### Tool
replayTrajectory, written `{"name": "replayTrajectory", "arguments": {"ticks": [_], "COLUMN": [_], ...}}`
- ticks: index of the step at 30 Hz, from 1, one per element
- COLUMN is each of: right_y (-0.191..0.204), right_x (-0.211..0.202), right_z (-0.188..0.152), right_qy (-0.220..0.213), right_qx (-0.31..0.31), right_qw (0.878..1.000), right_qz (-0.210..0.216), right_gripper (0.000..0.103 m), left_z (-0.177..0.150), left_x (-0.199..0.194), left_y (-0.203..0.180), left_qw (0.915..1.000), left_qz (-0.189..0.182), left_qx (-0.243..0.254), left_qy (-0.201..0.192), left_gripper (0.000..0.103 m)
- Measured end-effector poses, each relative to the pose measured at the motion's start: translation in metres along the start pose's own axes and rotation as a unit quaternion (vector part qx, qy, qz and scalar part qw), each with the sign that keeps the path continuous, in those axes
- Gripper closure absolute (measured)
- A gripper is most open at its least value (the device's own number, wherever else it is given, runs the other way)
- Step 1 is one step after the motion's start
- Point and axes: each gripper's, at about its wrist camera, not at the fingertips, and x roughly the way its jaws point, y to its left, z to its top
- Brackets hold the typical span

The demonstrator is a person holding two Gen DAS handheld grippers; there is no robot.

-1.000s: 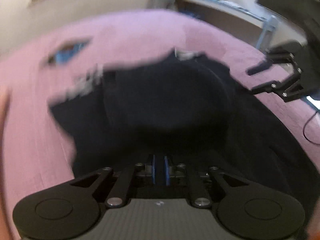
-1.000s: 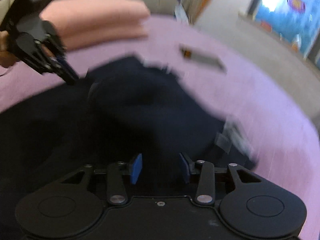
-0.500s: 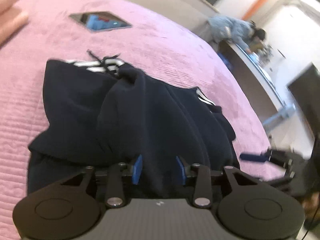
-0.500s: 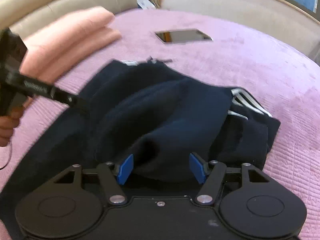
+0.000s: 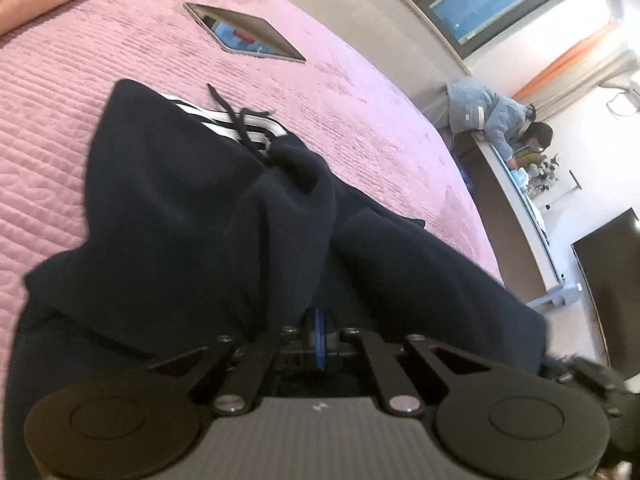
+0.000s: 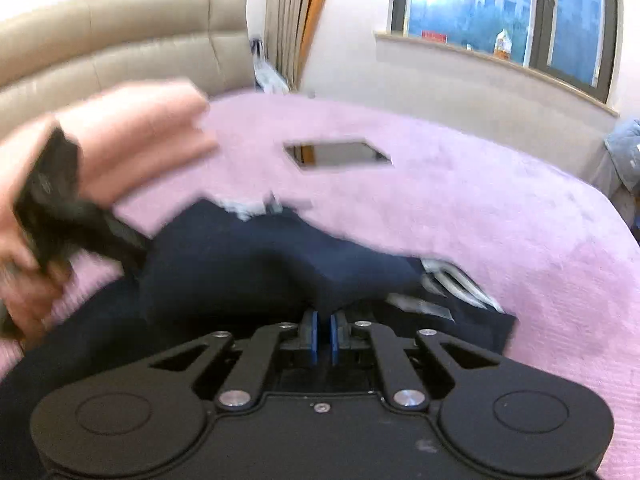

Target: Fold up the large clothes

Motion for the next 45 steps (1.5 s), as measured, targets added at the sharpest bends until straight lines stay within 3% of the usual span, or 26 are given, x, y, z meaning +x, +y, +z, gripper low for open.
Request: {"name": "replayTrajectory", "arguments": {"ticks": [1,3,4,6,9,12,15,17,19,21,22,23,25,26,28,29,32,34,37,39,41,45], "right_y": [-0.008,-0.018,-0.022,-0.029,-0.024,-0.002,0.029,0.040,0.039,0.032,0.025,0.020,0.013,0.017,0.025,0.026,0.037,0.043,0.051,0.064,0.074,0.084], "right_x": [0.016,0.033,0.032,0.012,-0.005,-0.004,0.008,0.033,0.067,0.084,0.082,0.074,0.060,0.055,0.046,0.035,-0.003,-0.026,-0.040,-0.033,-0.024,0.025], "right_z": [-0.015,-0.041,-0.049,-0.050,-0.022,0.023,0.055,0.055,0.037,0.010,-0.006,-0.015,-0.028,-0.030,-0.025,-0.022,-0.012,-0.015,-0.028,-0.024,-0.007,0.033], "right_qy": [0.051,0.132,0.146,0.132,0.074,0.009,-0.032,-0.009,0.057,0.114,0.124,0.111,0.112,0.114,0.120,0.116,0.087,0.083,0.099,0.093,0.052,0.016], "right_qx": [0.006,0.030,0.044,0.074,0.093,0.090,0.056,0.055,0.070,0.086,0.103,0.123,0.145,0.145,0.136,0.127,0.062,0.042,0.054,0.033,0.025,0.098], "right_qw": [0.999,0.991,0.988,0.989,0.993,0.996,0.998,0.998,0.996,0.990,0.987,0.986,0.983,0.983,0.983,0.985,0.992,0.993,0.993,0.994,0.998,0.995], "right_qz": [-0.005,-0.008,-0.011,-0.006,-0.001,0.016,0.011,0.004,-0.005,-0.019,-0.018,-0.007,-0.001,-0.007,-0.016,-0.024,-0.070,-0.073,-0.041,-0.036,-0.040,0.027], "right_gripper": [0.076,0.072,0.072,0.072,0.072,0.072,0.075,0.077,0.077,0.080,0.086,0.088,0.091,0.092,0.090,0.083,0.063,0.061,0.061,0.061,0.061,0.061], "left_z": [-0.003,-0.013,-0.019,-0.025,-0.021,-0.007,-0.003,0.001,-0.007,-0.019,-0.028,-0.037,-0.046,-0.048,-0.052,-0.054,-0.066,-0.087,-0.110,-0.116,-0.115,-0.114], "left_x": [-0.002,-0.003,-0.005,-0.010,-0.025,-0.023,-0.008,0.019,0.049,0.069,0.070,0.064,0.040,0.030,0.015,0.006,-0.032,-0.061,-0.084,-0.084,-0.078,-0.065], "left_y": [0.004,0.012,0.016,0.018,-0.009,-0.050,-0.102,-0.124,-0.127,-0.112,-0.101,-0.085,-0.058,-0.052,-0.042,-0.037,-0.025,-0.025,-0.033,-0.044,-0.057,-0.078], "left_qw": [0.9999,0.9968,0.9934,0.9891,0.9889,0.9889,0.9771,0.9728,0.9719,0.9664,0.9610,0.9627,0.9768,0.9789,0.9771,0.9784,0.9822,0.9810,0.9760,0.9739,0.9756,0.9798], "left_qz": [0.013,0.068,0.097,0.116,0.084,0.043,0.037,0.031,0.030,0.073,0.104,0.104,0.072,0.084,0.123,0.131,0.139,0.152,0.166,0.165,0.153,0.145], "left_qx": [0.006,0.026,0.040,0.064,0.107,0.141,0.208,0.229,0.233,0.243,0.254,0.248,0.200,0.185,0.172,0.158,0.122,0.109,0.114,0.127,0.132,0.124], "left_qy": [0.007,0.035,0.047,0.065,0.058,0.021,-0.027,-0.021,0.013,0.039,0.037,0.033,0.024,0.023,0.019,0.023,0.032,0.051,0.083,0.091,0.085,0.062], "left_gripper": [0.103,0.103,0.103,0.103,0.095,0.092,0.093,0.091,0.088,0.088,0.095,0.098,0.098,0.098,0.096,0.089,0.086,0.083,0.082,0.082,0.081,0.078]}}
